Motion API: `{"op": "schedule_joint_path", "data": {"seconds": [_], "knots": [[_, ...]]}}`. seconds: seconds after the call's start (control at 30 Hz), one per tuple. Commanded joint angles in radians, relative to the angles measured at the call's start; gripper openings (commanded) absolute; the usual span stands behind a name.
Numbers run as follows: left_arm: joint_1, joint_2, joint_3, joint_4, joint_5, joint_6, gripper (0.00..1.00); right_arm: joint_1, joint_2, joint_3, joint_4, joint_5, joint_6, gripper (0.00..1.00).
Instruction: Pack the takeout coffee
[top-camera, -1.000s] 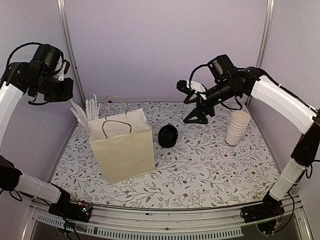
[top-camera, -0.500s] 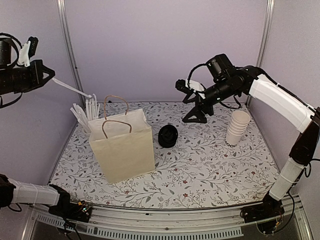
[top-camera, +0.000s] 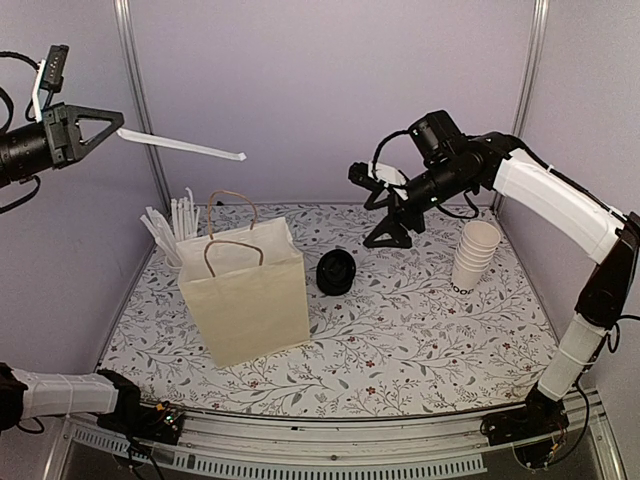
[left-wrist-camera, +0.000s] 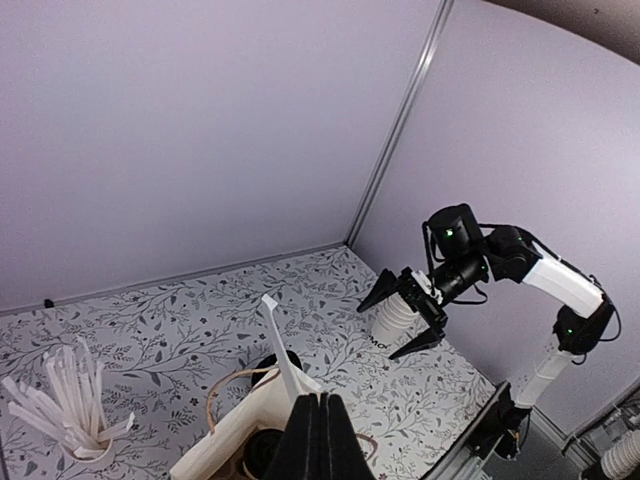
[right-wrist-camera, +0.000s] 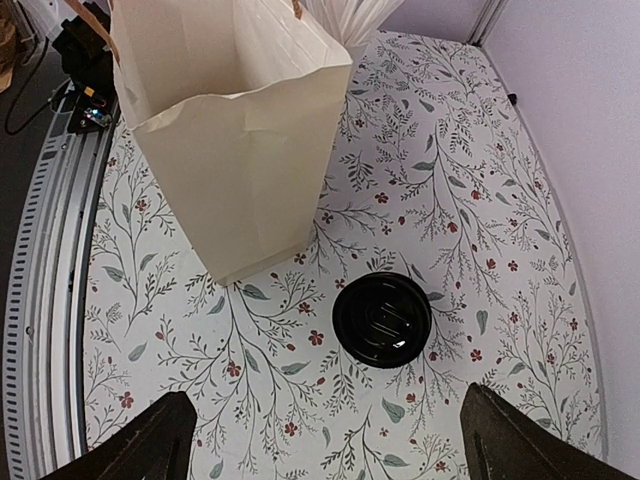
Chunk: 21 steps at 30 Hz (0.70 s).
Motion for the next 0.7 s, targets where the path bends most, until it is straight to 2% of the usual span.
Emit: {"op": "schedule_joint_path", "data": {"seconds": [0.0,0.1,0.37,0.53,0.67], "knots": [[-0.009,0.013,-0.043,0.081,0.165,0.001,0.0,0.004,0.013,0.018,-0.017,-0.007,-0.011,0.96],[-0.009,0.025,-0.084,0.078,0.225,0.005,0.0,0.004,0.015,0.015,-0.017,-0.007,-0.011,0.95],[-0.035,0.049,-0.229,0.052,0.253,0.032,0.0,0.004,0.024,0.018,-0.019,-0.004,-0.014,0.96],[-0.098,0.095,-0.288,-0.008,0.172,0.057,0.0,0.004,0.028,0.017,-0.021,-0.005,-0.017,0.95],[-0.138,0.127,-0.344,0.006,0.149,0.061,0.0,0.006,0.034,0.018,-0.024,-0.005,-0.019,0.96]]}}
